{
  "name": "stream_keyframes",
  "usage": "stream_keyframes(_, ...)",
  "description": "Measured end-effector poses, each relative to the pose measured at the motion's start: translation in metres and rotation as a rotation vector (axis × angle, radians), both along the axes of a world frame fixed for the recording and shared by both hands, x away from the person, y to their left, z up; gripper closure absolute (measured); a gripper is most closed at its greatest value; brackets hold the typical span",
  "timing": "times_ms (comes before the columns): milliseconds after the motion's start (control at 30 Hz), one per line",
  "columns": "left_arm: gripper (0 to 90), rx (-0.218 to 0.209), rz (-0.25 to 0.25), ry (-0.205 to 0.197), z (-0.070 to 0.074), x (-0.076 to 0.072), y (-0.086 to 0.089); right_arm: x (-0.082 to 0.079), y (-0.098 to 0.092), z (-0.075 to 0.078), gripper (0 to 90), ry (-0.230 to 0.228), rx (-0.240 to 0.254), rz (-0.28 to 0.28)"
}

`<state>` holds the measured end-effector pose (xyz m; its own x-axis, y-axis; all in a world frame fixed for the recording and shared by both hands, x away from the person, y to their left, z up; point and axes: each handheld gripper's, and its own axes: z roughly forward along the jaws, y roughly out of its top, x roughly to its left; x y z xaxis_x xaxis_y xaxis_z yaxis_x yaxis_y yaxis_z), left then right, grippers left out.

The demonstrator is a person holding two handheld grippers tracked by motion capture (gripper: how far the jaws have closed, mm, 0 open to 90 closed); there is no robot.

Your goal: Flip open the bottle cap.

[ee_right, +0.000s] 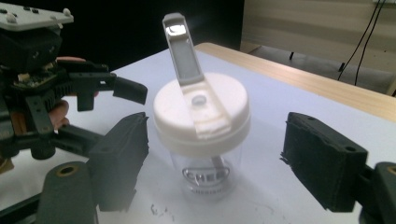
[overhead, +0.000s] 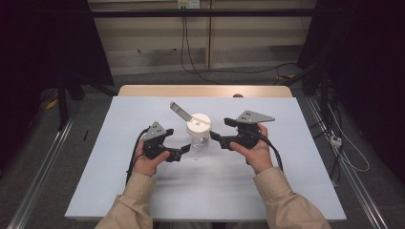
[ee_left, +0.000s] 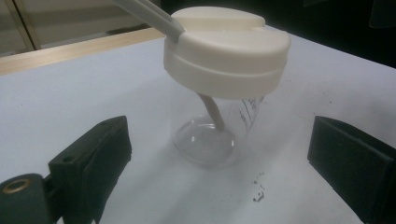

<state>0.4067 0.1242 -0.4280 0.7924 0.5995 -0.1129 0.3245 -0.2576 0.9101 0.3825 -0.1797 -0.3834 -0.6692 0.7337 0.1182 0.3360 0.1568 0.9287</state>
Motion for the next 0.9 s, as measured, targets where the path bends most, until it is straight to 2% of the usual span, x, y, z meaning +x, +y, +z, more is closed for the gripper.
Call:
stream_keyframes(33,5.7,-0.008,0.002,0.005,-0.001,-0.002,0.001,-0.001,-0.001,-0.001,21.9,0.001,-0.003,0.001)
stream_keyframes(167,5.8,0.015,-0.004,0.002,-0.002,-0.005,0.007,-0.007,-0.005,-0.007,21.2,0.007,-0.017,0.006)
stream_keyframes(333,5.8,0.012,0.004,0.01,-0.002,-0.009,0.016,-0.015,-0.009,-0.014,20.3,0.012,-0.041,0.013)
stream_keyframes(800,6.2,0.043,0.012,0.007,-0.004,-0.019,0.041,-0.034,-0.029,-0.033,20.2,0.042,-0.049,-0.002)
stream_keyframes(900,6.2,0.036,0.014,0.013,-0.004,-0.022,0.044,-0.038,-0.034,-0.037,20.1,0.051,-0.051,-0.011)
